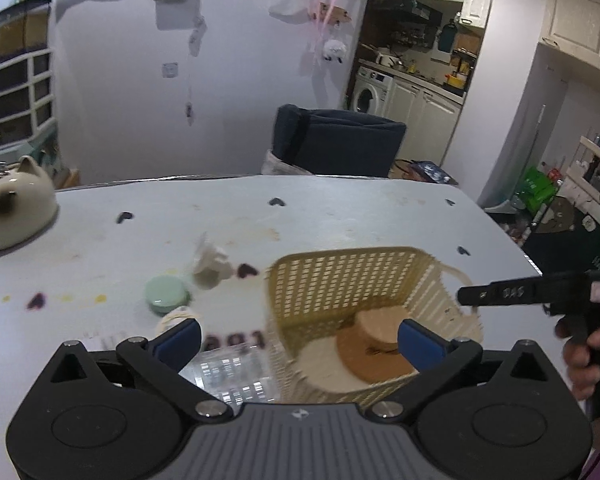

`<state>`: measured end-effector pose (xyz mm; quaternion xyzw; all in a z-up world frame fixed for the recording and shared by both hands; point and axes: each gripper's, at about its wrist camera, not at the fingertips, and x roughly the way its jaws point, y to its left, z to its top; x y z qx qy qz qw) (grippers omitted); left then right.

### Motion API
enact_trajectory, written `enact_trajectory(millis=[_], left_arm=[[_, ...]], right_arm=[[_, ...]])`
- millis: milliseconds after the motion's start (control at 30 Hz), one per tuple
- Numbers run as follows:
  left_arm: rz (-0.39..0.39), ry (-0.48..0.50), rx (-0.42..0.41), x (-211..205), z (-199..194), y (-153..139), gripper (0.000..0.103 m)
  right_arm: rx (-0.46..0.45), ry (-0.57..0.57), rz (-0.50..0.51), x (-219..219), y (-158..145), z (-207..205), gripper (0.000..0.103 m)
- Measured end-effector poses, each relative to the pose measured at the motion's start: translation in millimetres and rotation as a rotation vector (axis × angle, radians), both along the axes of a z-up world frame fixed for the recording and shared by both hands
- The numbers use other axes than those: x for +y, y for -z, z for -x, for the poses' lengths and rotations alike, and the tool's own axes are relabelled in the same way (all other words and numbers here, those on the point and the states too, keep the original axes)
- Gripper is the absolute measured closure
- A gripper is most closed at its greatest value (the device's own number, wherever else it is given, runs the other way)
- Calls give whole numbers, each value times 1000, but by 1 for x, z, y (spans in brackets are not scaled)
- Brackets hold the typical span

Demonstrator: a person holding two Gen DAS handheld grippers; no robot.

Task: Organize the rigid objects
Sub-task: 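Withdraw the left gripper and move it to the white plastic holder, then grasp the white plastic holder with the left gripper and lift it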

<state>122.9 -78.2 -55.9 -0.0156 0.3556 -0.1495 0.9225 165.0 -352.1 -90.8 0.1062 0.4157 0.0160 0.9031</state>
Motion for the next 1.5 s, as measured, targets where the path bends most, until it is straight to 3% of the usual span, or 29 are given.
enact_trajectory(millis=[367, 600, 867, 1033, 1300, 1500], left_arm=[[-50, -135, -15, 48, 19, 35, 0], [-93, -195, 36, 63, 19, 65, 0], [-72, -285, 70, 73, 9, 83, 2], [-73, -275, 101, 70, -11, 88, 24], [-97, -340, 159, 69, -37, 99, 32], [-102, -351, 185, 80, -32, 104, 41]], right_arm=[[1, 6, 4, 1, 1, 1, 98], [2, 5, 6, 1, 1, 1, 99], [1, 5, 6, 1, 1, 1, 99], [1, 0, 12, 2, 1, 0, 98], [2, -2, 15, 2, 1, 0, 98], [3, -1, 13, 2, 1, -1, 98]])
